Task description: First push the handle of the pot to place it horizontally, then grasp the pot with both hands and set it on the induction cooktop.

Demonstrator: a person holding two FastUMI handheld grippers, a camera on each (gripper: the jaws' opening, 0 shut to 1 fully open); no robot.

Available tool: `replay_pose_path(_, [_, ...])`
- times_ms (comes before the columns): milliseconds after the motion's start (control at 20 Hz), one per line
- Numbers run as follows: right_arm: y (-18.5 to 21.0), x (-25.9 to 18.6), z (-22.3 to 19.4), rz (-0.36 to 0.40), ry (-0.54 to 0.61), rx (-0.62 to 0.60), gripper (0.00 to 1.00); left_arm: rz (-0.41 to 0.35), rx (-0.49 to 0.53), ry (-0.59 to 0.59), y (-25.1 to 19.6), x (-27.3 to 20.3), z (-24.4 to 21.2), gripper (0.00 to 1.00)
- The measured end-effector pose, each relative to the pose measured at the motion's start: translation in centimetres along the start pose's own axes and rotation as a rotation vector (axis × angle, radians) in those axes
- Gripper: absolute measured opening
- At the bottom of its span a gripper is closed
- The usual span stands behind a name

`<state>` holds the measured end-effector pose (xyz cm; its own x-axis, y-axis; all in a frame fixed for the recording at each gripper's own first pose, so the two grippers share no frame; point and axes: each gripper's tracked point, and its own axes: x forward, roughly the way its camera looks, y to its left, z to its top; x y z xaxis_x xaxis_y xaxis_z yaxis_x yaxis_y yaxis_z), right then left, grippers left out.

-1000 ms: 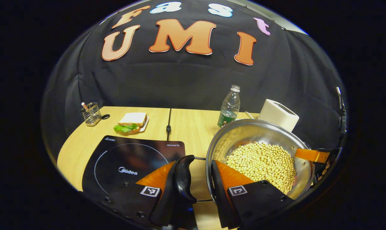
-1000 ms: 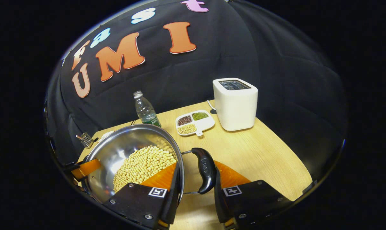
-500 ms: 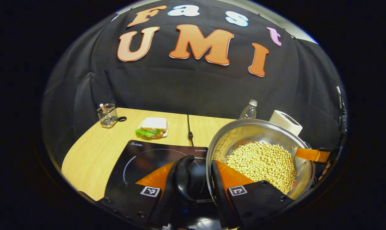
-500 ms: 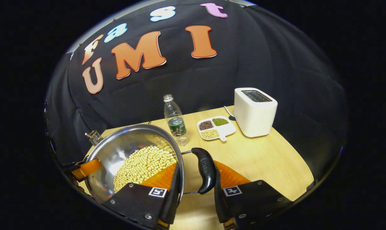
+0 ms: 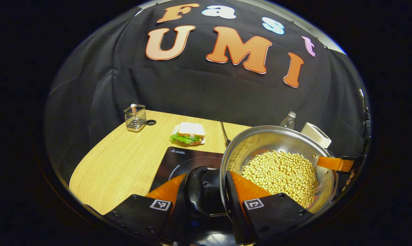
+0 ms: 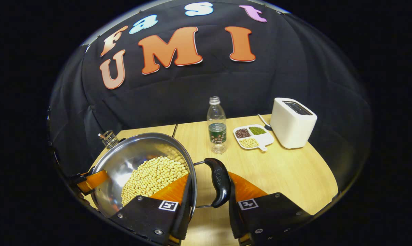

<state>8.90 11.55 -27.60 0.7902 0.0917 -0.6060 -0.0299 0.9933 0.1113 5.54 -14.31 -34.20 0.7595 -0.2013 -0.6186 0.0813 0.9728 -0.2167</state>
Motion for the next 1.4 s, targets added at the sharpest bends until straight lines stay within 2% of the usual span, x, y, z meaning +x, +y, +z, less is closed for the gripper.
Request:
replay_pose_path(150, [2.4,1.1,-0.6,0.021,0.022,-0.007,0.49,0.021,-0.008,0.008,2.8,0.2,-0.3,0.66])
replay_pose_path(200, [3.2,1.2,-0.9,0.028,0.028,-0.009,0.49,0.029,-0.010,0.009,3.6,0.2,-0.3,0.63])
replay_pose_path(250, [3.9,1.6,-1.1,0.037,0.033,-0.011,0.49,0.039,-0.011,0.011,4.4,0.3,-0.3,0.66])
replay_pose_path(550, [7.3,3.4,-3.2,0.067,0.080,-0.008,0.49,0.075,-0.012,0.032,8.4,0.8,-1.5,0.66])
replay_pose_path(600, [7.8,3.9,-4.0,0.071,0.086,-0.007,0.49,0.078,-0.009,0.033,8.9,0.9,-1.6,0.60])
replay_pose_path(650, [7.8,4.2,-4.2,0.073,0.089,-0.005,0.50,0.081,-0.007,0.031,9.3,0.7,-1.6,0.63])
replay_pose_path(700, [7.9,4.4,-4.4,0.076,0.092,-0.003,0.49,0.084,-0.007,0.029,9.5,0.7,-1.7,0.60])
replay_pose_path(1000, [8.1,5.0,-5.4,0.078,0.112,-0.005,0.49,0.085,-0.008,0.049,10.5,1.3,-2.5,0.60])
replay_pose_path(1100, [8.1,5.2,-5.4,0.076,0.101,0.004,0.50,0.087,-0.007,0.044,10.6,1.5,-2.5,0.64])
replay_pose_path(1150, [8.0,5.2,-5.5,0.071,0.101,0.004,0.51,0.087,-0.005,0.044,10.6,1.5,-2.4,0.62])
replay_pose_path(1250, [8.0,5.3,-6.1,0.072,0.118,0.011,0.58,0.098,0.014,0.030,10.4,1.7,-2.1,0.71])
replay_pose_path(1400, [8.0,4.9,-4.2,0.103,0.042,0.015,0.65,0.131,0.037,-0.023,10.6,0.8,-0.2,0.74])
